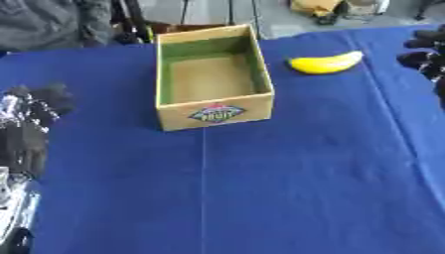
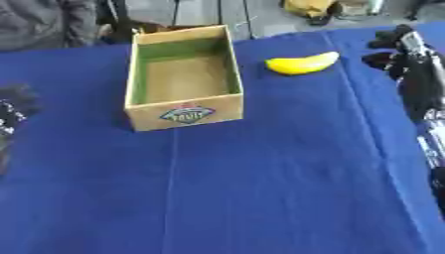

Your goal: Pick up objects on the table and place them in the box.

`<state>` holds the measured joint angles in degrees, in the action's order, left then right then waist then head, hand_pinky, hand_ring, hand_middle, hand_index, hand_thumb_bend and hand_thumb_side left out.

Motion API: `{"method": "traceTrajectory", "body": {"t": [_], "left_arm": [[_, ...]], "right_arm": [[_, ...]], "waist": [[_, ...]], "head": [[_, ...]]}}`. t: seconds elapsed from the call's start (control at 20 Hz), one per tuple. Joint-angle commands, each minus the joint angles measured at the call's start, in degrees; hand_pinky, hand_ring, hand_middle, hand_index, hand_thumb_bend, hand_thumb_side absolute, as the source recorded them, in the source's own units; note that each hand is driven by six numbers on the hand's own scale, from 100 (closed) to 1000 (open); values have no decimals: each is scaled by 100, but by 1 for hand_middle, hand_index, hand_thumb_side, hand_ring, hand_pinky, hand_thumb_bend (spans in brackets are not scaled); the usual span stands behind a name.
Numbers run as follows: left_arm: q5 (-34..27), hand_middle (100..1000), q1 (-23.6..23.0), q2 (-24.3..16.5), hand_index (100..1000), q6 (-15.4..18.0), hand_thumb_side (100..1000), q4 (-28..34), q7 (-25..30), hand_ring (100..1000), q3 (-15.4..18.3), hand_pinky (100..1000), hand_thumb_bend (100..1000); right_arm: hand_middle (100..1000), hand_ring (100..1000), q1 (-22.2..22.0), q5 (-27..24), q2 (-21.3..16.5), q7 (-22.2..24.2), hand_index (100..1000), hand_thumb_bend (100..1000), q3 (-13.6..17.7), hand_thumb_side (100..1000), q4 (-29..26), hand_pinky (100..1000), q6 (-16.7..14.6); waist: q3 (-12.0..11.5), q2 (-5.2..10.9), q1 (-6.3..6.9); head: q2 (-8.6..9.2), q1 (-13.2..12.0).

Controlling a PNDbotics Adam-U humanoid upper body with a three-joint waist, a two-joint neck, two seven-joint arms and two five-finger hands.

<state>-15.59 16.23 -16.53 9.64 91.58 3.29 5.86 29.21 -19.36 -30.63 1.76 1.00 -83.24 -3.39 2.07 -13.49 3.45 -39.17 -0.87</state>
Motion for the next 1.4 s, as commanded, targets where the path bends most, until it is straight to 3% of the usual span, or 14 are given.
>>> {"method": "traceTrajectory", "body": {"t": [0.05, 0.4, 0.5, 0.9, 1.15, 1.4], "left_arm": [[-6, 727, 73, -50, 678, 3, 1000, 89, 25, 769, 2, 770, 463], [-5, 729, 65, -54, 678, -2, 1000, 94, 33, 770, 3, 771, 461], [-4, 729, 64, -57, 678, -4, 1000, 97, 36, 770, 4, 771, 461], [4, 731, 67, -92, 679, -13, 1000, 111, 53, 769, -5, 771, 460], [19, 731, 87, -116, 679, -25, 1000, 107, 77, 768, -24, 771, 459], [39, 732, 100, -144, 679, -16, 1000, 104, 141, 768, -62, 772, 453]], "right_arm": [[685, 674, 94, 112, -226, 77, 781, 112, 19, 725, -37, 816, -17], [692, 682, 130, 327, -324, 223, 790, 238, 16, 579, -14, 822, -69], [694, 684, 145, 401, -368, 272, 791, 244, 10, 567, -2, 824, -86], [757, 770, 401, 1179, -849, 838, 864, 258, -172, 348, 147, 879, -230], [782, 803, 773, 1759, -1096, 1327, 885, 267, -323, 339, 546, 883, -422], [789, 811, 1344, 2440, -1102, 1559, 883, 277, -352, 322, 1287, 873, -728]], "waist": [[-3, 73, -24], [-6, 72, -62], [-9, 72, -73], [-47, 65, -151], [-130, 49, -220], [-242, 17, -274]], "head": [[24, 12], [17, 27], [14, 30], [39, 38], [74, 58], [92, 108]]}}
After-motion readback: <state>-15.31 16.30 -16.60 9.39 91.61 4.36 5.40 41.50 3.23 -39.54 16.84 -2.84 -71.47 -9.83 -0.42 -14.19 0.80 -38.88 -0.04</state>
